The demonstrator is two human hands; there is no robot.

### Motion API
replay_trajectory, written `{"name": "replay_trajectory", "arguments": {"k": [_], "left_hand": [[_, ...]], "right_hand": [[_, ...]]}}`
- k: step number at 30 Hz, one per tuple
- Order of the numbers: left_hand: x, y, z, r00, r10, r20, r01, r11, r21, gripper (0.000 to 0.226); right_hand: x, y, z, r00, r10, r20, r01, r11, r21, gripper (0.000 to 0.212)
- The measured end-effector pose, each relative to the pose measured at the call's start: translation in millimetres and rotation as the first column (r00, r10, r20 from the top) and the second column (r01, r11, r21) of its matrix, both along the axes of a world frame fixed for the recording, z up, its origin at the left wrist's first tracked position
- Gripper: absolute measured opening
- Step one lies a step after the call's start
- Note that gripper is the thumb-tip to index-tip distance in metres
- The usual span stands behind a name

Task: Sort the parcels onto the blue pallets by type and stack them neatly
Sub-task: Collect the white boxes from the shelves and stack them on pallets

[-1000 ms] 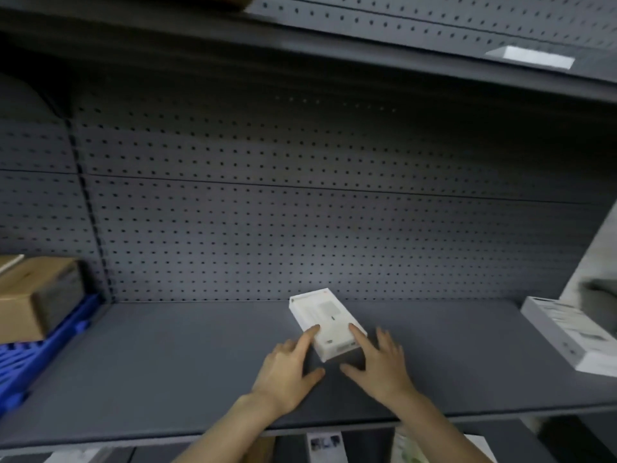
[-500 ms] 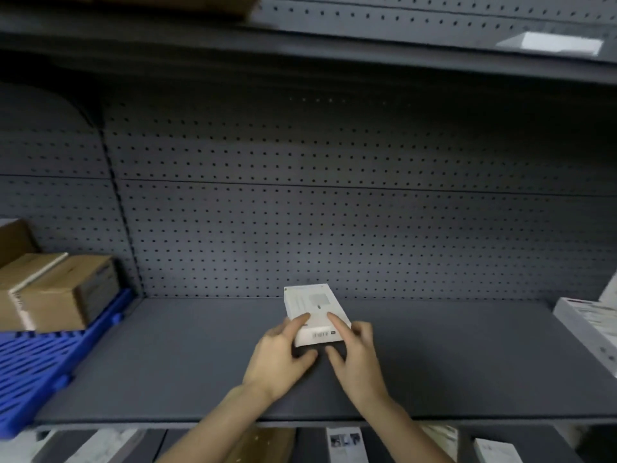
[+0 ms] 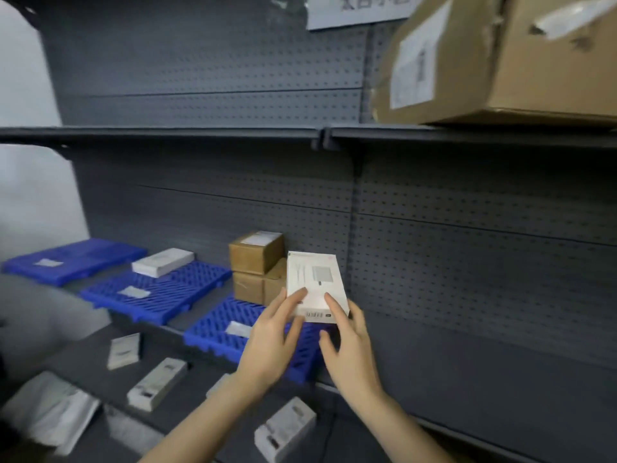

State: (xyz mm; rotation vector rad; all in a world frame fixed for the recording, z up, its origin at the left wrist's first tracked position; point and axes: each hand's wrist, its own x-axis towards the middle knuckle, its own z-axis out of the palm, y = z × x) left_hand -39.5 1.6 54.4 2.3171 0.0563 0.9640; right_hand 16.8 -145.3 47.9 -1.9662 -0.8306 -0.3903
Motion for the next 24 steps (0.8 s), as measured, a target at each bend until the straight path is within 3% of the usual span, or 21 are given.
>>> {"name": "replay_trajectory", "arguments": {"k": [5, 11, 24], "left_hand": [[-72, 118, -2, 0.992, 0.123, -0.027, -0.123, 0.992, 0.023, 0.042], [-117, 221, -9, 0.963, 0.253, -0.089, -0.251, 0.967, 0.032, 0.039], [-54, 421, -16, 0.921, 0.299, -0.25, -0.282, 0.954, 0.103, 0.038]], "right_hand": [[-55, 127, -5, 0.989, 0.138, -0.046, -0.138, 0.99, 0.001, 0.064], [-74, 238, -14, 0.962, 0.253, -0.1, -0.263, 0.959, -0.109, 0.061], [-2, 430, -25, 0.956, 0.259, -0.139, -0.282, 0.943, -0.178, 0.057]]}}
